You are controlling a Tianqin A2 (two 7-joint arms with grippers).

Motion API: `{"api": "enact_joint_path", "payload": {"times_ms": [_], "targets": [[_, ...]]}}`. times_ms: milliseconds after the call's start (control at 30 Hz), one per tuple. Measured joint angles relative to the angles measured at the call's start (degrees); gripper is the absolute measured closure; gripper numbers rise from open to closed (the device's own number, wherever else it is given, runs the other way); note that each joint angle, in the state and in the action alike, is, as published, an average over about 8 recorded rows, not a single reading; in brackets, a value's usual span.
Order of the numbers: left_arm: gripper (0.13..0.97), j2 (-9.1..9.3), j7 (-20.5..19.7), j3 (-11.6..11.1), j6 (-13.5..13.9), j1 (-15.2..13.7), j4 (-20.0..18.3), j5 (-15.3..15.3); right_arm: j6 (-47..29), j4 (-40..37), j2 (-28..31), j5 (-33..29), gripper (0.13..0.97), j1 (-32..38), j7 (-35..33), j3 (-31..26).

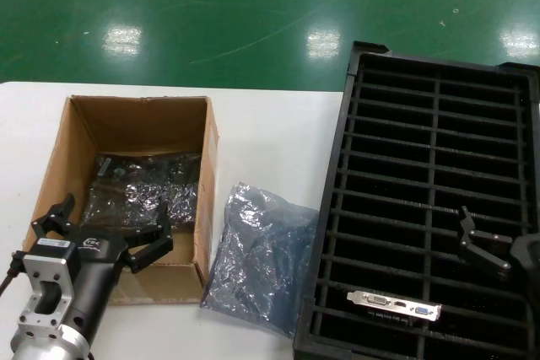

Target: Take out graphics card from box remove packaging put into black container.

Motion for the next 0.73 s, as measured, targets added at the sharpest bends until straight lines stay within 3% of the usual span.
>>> {"api": "enact_joint_path", "payload": {"times_ms": [733], "targets": [[0.132, 0.0, 0.0, 0.0, 0.0, 0.0, 0.0, 0.0, 0.0, 0.0, 0.0, 0.0, 0.129, 0.0, 0.0, 0.0]]}}
